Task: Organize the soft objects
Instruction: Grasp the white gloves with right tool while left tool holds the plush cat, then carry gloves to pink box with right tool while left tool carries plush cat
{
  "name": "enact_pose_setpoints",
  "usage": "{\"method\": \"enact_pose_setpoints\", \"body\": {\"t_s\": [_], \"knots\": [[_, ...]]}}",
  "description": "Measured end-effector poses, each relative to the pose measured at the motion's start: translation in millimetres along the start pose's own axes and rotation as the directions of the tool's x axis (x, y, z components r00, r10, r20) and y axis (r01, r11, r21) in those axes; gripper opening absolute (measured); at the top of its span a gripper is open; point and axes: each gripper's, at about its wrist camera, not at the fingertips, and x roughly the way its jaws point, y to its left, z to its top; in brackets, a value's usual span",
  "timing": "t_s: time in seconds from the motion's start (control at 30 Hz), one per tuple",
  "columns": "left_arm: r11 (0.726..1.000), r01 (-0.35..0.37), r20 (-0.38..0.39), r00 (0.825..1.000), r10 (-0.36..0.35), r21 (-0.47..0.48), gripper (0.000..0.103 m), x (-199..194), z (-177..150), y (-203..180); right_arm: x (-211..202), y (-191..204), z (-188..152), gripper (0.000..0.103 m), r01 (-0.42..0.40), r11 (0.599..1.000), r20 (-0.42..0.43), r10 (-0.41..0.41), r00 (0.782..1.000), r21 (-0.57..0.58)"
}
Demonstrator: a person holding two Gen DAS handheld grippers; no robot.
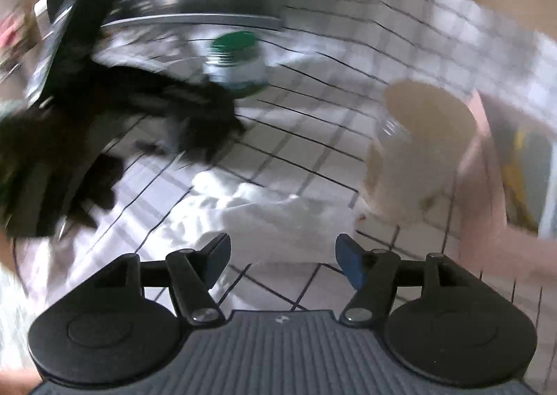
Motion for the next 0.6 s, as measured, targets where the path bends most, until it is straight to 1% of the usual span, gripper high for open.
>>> {"method": "enact_pose_setpoints", "body": {"t_s": [0.07,0.1,0.2,0.3,0.37,0.47,0.53,0.6], "knots": [[1.000,0.021,0.004,1.000,-0.021,-0.019,0.075,-2,-2,4,4,-9,-1,0.067,0.006,0.995,-0.017,-0.004,1.000,0.096],[0.999,0.031,0.012,0.999,-0.031,-0.030,0.074,-5,-3,6,5,-13,-1,0.067,-0.004,0.990,-0.024,0.008,1.000,0.140],[0.998,0.041,0.021,0.999,-0.040,-0.039,0.073,-13,-8,15,10,-18,-4,0.067,-0.021,0.978,-0.045,0.031,0.999,0.207],[0.997,0.056,0.031,0.998,-0.054,-0.059,0.073,-26,-15,28,23,-18,-1,0.067,-0.021,0.970,-0.062,0.037,0.997,0.242],[0.996,0.065,0.035,0.997,-0.063,-0.066,0.073,-36,-20,37,33,-12,4,0.068,-0.026,0.970,-0.069,0.044,0.997,0.242],[0.996,0.058,0.043,0.998,-0.055,-0.073,0.073,-51,-28,49,44,4,14,0.068,-0.025,0.986,-0.019,0.028,0.999,0.166],[0.993,0.054,0.057,0.997,-0.048,-0.108,0.073,-62,-34,60,53,16,21,0.068,-0.024,0.996,0.006,0.024,1.000,0.089],[0.988,0.044,0.067,0.997,-0.035,-0.145,0.073,-70,-41,70,61,22,28,0.070,-0.035,0.996,0.001,0.035,0.999,0.083]]}}
